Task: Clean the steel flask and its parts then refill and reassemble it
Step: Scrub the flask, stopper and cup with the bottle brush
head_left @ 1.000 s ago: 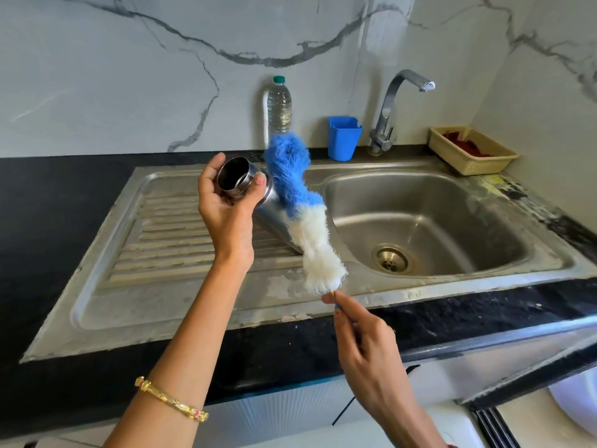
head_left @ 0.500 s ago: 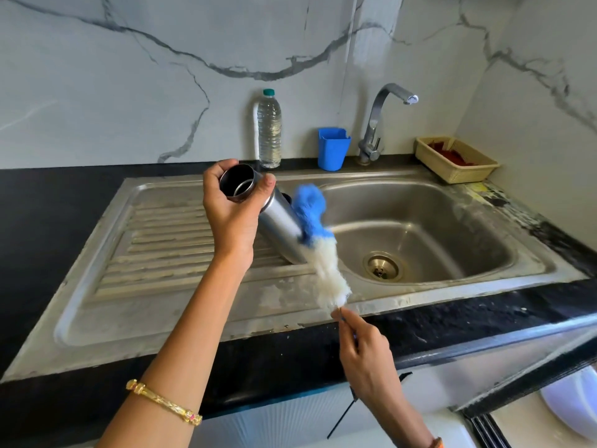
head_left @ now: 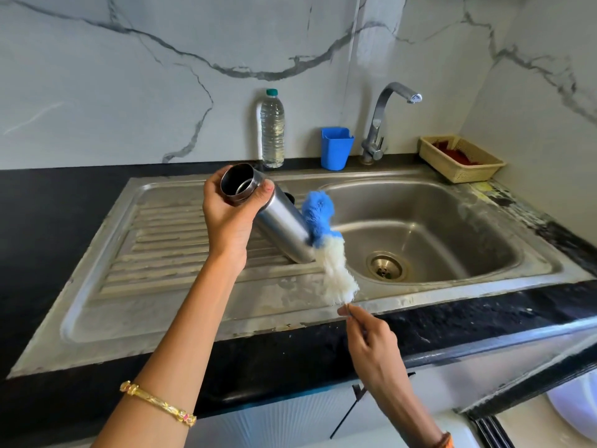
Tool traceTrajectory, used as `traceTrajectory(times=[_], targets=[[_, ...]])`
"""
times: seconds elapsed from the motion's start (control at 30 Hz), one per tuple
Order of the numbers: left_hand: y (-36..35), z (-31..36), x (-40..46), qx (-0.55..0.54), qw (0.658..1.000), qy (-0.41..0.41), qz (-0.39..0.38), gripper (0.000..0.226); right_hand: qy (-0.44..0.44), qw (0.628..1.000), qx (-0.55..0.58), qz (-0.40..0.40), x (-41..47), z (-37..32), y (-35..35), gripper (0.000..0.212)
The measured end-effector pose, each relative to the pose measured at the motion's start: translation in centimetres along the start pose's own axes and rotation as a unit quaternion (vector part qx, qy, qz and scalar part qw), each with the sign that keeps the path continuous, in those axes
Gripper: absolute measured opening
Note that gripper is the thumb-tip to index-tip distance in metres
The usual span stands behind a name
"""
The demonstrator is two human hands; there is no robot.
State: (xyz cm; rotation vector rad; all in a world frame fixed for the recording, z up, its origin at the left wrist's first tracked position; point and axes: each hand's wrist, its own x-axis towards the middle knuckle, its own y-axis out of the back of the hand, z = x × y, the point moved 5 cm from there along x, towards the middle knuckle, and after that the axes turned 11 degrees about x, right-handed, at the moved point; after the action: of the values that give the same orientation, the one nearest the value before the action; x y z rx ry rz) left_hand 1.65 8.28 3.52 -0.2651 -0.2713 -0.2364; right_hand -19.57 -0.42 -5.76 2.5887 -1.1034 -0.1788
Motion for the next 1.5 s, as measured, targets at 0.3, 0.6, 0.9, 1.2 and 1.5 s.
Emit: traceTrajectory(times=[0.3, 0.6, 0.9, 1.2, 1.5], targets=[[-0.3, -0.2, -0.4, -0.006, 0.999, 0.013, -0.035, 0.037, 0.061, 0.998, -0.007, -0.015, -0.5, -1.1, -0.6, 0.026], [-0.1, 0.2, -0.7, 0.024, 1.0, -0.006, 0.007, 0.039, 0.11, 0.992, 0.049, -0.033, -1.4, -3.4, -1.2, 0.025], [0.8, 0.6, -0.8, 0.01, 1.0, -0.004, 0.026, 0.04, 0.027, 0.999, 0.012, -0.023, -0.3, -1.1, 0.0, 0.027], [1.2, 0.1, -0.3, 0.009, 0.998, 0.029, 0.052, 0.03, 0.002, 1.0, -0.006, -0.021, 0.2, 0.2, -0.3, 0.027], [1.1, 1.3, -0.4, -0.01, 1.0, 0.004, 0.018, 0.047, 0.081, 0.995, 0.029, -0.047, -0.8, -2.8, -1.6, 0.024]])
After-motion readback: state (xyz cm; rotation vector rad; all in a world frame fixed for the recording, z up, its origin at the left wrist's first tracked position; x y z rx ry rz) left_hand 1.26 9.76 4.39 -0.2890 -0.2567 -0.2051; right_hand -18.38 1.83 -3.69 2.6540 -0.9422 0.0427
